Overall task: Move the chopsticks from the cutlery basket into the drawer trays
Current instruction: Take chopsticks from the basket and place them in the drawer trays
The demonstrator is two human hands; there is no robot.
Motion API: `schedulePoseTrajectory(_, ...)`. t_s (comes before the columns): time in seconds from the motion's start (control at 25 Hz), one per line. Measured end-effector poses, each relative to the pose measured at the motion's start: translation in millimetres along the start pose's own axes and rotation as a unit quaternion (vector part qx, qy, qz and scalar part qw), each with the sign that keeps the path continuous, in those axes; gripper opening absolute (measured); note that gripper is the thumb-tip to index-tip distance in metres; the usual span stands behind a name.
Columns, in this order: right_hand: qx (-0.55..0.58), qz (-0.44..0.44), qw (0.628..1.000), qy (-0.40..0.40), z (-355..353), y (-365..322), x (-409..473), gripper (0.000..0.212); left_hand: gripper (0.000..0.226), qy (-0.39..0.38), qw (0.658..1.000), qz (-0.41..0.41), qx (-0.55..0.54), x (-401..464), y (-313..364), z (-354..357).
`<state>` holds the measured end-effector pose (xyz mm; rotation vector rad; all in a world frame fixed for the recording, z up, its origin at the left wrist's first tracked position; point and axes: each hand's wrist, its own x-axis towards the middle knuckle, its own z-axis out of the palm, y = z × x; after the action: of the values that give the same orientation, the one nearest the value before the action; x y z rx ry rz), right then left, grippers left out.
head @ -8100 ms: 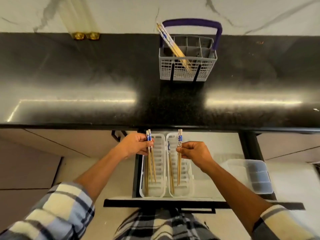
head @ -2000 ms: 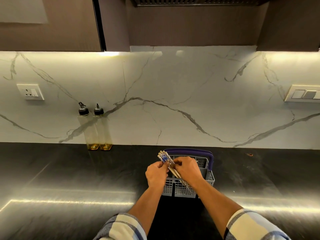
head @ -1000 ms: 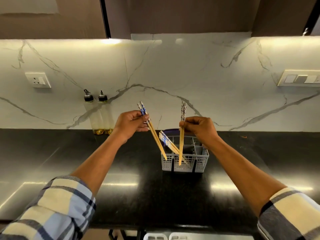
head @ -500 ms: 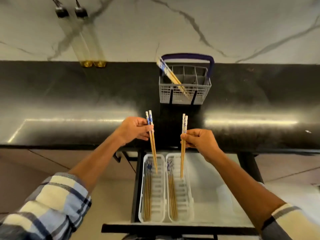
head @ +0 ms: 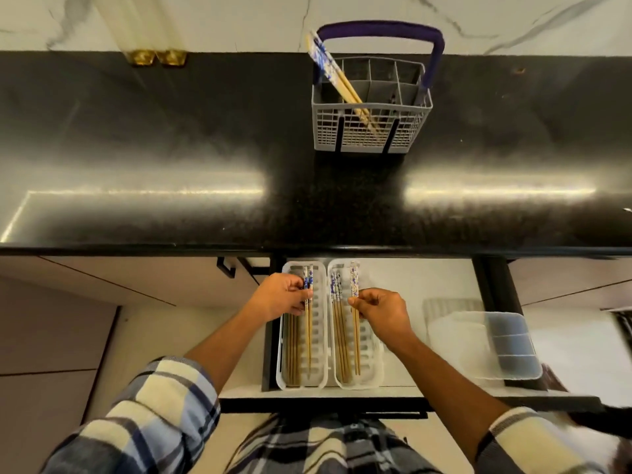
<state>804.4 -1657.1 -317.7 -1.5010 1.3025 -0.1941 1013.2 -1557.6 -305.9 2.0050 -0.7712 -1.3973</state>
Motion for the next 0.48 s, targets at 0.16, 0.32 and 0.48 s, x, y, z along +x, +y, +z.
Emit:
schedulePoseTrajectory(0.16, -0.027, 0.015, 1.0, 0.003, 9.3, 6.0, -2.0, 0.005, 0.02, 0.008, 1.0, -0.028, 0.01, 8.9, -10.5, 6.5)
schedulePoseTrajectory(0.32, -0.047, 0.028, 0.998, 0.011, 16.7, 6.9, 3.6, 0.011, 0.02, 0.017, 0.999, -0.041, 0.026, 14.3, -8.5, 8.6)
schedulePoseTrajectory(0.48, -0.091, 0.035, 0.995, 0.039, 27.0, 3.9, 11.7, 0.018, 0.02, 0.023, 0.996, -0.065, 0.054, 23.4, -10.5, 14.6)
